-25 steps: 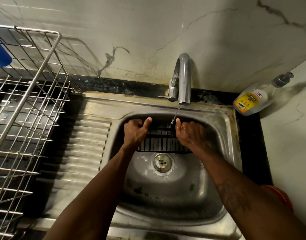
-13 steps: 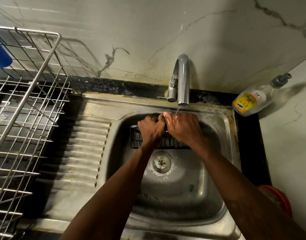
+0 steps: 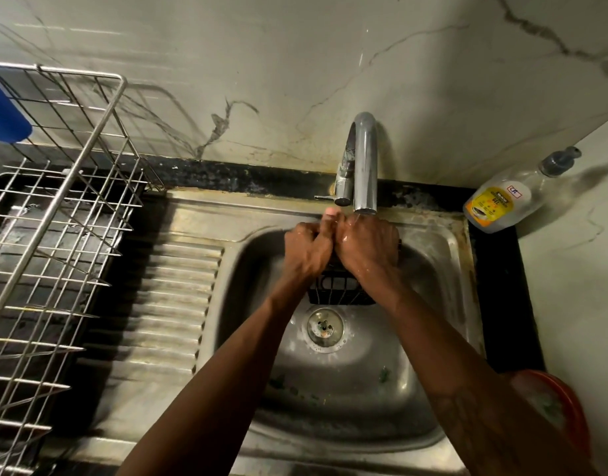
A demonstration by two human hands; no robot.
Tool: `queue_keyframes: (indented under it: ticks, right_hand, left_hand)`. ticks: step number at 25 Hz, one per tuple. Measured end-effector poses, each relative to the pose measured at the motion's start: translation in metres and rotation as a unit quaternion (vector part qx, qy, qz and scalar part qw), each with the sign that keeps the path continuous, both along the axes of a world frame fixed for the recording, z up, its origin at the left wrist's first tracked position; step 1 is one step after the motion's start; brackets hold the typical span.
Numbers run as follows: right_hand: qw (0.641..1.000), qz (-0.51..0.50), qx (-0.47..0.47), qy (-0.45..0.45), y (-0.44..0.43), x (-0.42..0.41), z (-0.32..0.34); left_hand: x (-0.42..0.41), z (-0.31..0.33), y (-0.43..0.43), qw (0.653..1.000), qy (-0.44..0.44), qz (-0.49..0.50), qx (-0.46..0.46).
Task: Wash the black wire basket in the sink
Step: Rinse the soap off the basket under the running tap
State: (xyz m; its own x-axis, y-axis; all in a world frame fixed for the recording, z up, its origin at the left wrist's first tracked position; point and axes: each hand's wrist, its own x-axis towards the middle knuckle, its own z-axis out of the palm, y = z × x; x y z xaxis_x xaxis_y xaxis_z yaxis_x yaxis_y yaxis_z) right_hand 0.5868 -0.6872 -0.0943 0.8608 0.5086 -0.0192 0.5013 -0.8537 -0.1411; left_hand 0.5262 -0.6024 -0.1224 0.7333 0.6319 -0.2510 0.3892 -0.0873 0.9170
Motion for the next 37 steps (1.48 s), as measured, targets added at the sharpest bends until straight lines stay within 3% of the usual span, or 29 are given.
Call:
queue_keyframes:
  ticks: [2, 4, 8, 12, 14, 17, 19, 21, 24, 27, 29, 32, 34, 37]
  right_hand:
    - [0.998, 0.049, 0.038, -0.026, 0.000, -0.012, 0.001]
    - [0.991, 0.095, 0.098, -0.015, -0.016, -0.006, -0.004]
    - [0.977, 0.041, 0.192, 0.083, -0.036, 0.027, -0.009]
    - [0.988, 0.121, 0.097, 0.013, -0.001, -0.007, -0.002]
    - [0.991, 0.112, 0.074, 0.019, 0.006, -0.007, -0.004]
    - [0.993, -0.001, 0.116, 0.021, 0.019, -0.001, -0.011]
    - [0.970, -0.080, 0.209, 0.096, 0.026, -0.006, -0.014]
    - [0.934, -0.058, 0.300, 0.183, 0.017, -0.006, -0.023]
    - [0.946, -0.003, 0.236, 0.221, -0.035, 0.002, -0.046]
    - [0.984, -0.109, 0.072, 0.122, -0.077, 0.020, -0.070]
    - [0.975, -0.130, 0.102, 0.148, -0.065, 0.017, -0.073]
    - [0.957, -0.027, 0.238, 0.161, -0.008, -0.017, -0.051]
    - [0.957, 0.065, 0.252, 0.127, 0.014, -0.028, -0.042]
    - [0.959, 0.123, 0.232, 0.108, 0.005, -0.017, -0.050]
  left_hand:
    - [-0.002, -0.002, 0.007, 0.999, 0.000, 0.041, -0.002]
    - [-0.006, 0.003, 0.016, 0.997, 0.005, 0.056, -0.059]
    - [-0.009, 0.011, 0.018, 0.993, 0.006, 0.066, -0.100]
    - [-0.027, -0.025, 0.031, 0.985, -0.029, 0.070, -0.153]
    - [-0.031, -0.035, 0.034, 0.994, -0.038, 0.054, -0.082]
    - [-0.015, -0.019, 0.024, 0.997, -0.031, -0.018, 0.070]
    - [-0.004, -0.007, 0.018, 0.996, -0.038, -0.035, 0.078]
    - [-0.003, -0.006, 0.018, 0.997, -0.009, 0.004, 0.074]
    - [-0.013, -0.021, 0.024, 0.996, 0.032, 0.084, 0.019]
    - [-0.017, -0.021, 0.029, 0.996, 0.035, 0.083, 0.029]
    - [-0.015, -0.018, 0.031, 0.997, 0.033, 0.064, 0.032]
    - [-0.015, -0.018, 0.035, 0.998, 0.028, 0.043, 0.042]
    - [-0.017, -0.027, 0.040, 0.998, 0.006, 0.045, 0.040]
    - [-0.024, -0.034, 0.044, 0.997, 0.001, 0.057, 0.041]
